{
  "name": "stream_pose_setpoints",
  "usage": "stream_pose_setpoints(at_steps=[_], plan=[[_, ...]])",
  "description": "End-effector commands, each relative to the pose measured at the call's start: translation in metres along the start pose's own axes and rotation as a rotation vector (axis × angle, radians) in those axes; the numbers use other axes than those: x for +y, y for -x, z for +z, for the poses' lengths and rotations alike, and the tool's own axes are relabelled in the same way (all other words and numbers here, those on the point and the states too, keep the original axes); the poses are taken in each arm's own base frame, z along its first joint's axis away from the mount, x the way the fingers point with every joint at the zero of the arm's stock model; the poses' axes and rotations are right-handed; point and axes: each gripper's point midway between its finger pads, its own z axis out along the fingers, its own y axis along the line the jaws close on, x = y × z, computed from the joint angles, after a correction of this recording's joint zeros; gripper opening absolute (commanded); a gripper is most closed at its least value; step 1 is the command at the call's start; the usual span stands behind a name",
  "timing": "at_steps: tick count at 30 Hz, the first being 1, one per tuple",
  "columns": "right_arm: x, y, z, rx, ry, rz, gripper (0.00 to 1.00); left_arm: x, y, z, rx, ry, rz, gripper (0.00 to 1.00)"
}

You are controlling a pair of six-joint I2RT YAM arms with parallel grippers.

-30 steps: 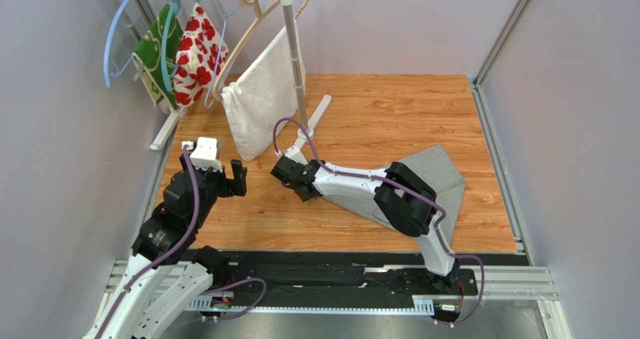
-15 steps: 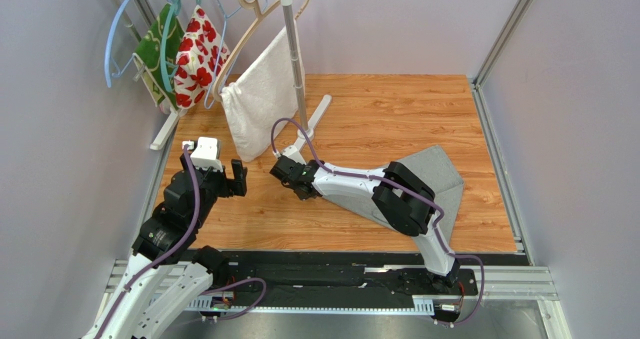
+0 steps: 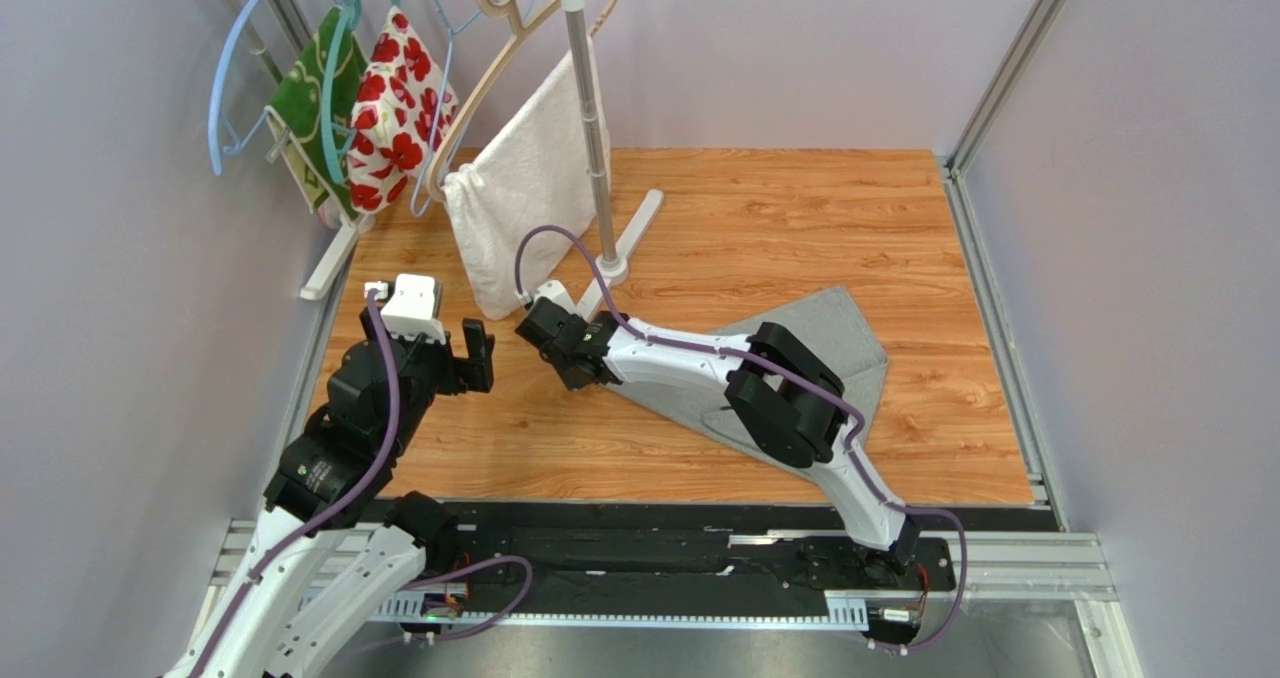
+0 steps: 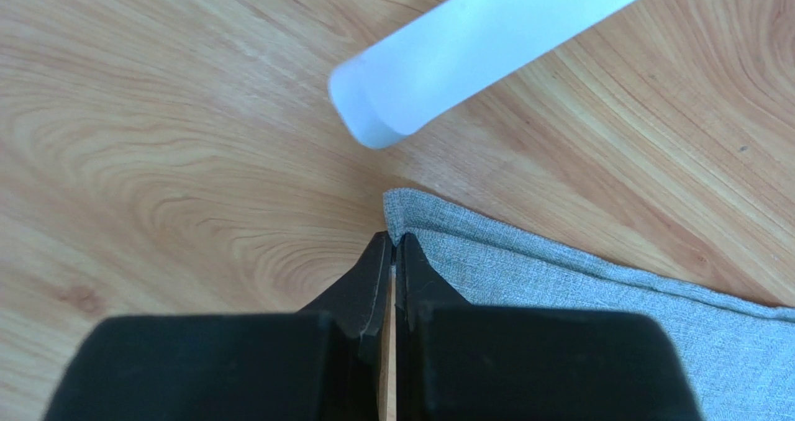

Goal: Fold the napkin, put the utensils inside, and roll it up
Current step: Fold the napkin

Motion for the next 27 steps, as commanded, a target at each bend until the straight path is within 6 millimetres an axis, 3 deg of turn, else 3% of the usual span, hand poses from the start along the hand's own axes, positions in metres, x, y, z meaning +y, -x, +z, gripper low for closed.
stream_pose_setpoints(at_steps=[1, 2, 3, 4, 6, 8, 9, 10, 13, 14, 16, 17, 19, 21, 27], plan=[[0.018, 0.034, -0.027, -0.098, 0.061, 0.050, 0.00, -0.001, 0.004, 0.001, -0.015, -0.001, -0.007, 0.96], [0.012, 0.034, -0.032, -0.104, 0.039, 0.076, 0.00, -0.001, 0.004, 0.001, -0.013, -0.002, -0.008, 0.96], [0.005, 0.043, -0.052, -0.133, 0.036, 0.104, 0.00, -0.001, 0.004, 0.001, -0.013, -0.002, -0.008, 0.96], [-0.008, 0.027, -0.052, -0.113, -0.016, 0.111, 0.00, -0.001, 0.004, 0.001, -0.013, -0.002, -0.006, 0.96], [-0.027, 0.028, -0.082, -0.146, -0.042, 0.177, 0.00, -0.001, 0.005, 0.000, -0.016, -0.003, -0.009, 0.96], [-0.058, -0.003, -0.091, -0.109, -0.125, 0.200, 0.00, -0.002, 0.005, 0.000, -0.019, -0.007, -0.008, 0.96], [-0.069, 0.000, -0.112, -0.142, -0.127, 0.266, 0.00, -0.002, 0.005, 0.000, -0.017, -0.009, -0.009, 0.96], [-0.085, -0.026, -0.111, -0.099, -0.173, 0.273, 0.00, -0.002, 0.005, 0.000, -0.018, -0.011, -0.011, 0.96], [-0.119, -0.055, -0.136, -0.077, -0.250, 0.380, 0.00, -0.003, 0.005, 0.000, -0.018, -0.012, -0.010, 0.96], [-0.136, -0.080, -0.142, -0.031, -0.318, 0.373, 0.00, -0.003, 0.005, 0.000, -0.018, -0.014, -0.010, 0.96], [-0.150, -0.096, -0.161, -0.036, -0.359, 0.458, 0.00, -0.002, 0.005, -0.001, -0.021, -0.009, -0.012, 0.96], [-0.161, -0.122, -0.167, 0.021, -0.410, 0.445, 0.00, -0.002, 0.006, -0.001, -0.023, -0.011, -0.013, 0.96], [-0.171, -0.136, -0.183, 0.015, -0.434, 0.534, 0.00, -0.002, 0.005, -0.001, -0.022, -0.013, -0.014, 0.96], [-0.183, -0.164, -0.196, 0.063, -0.484, 0.556, 0.00, -0.003, 0.005, -0.001, -0.021, -0.014, -0.013, 0.96], [-0.205, -0.196, -0.233, 0.069, -0.537, 0.677, 0.00, -0.003, 0.005, -0.002, -0.021, -0.017, -0.011, 0.96]])
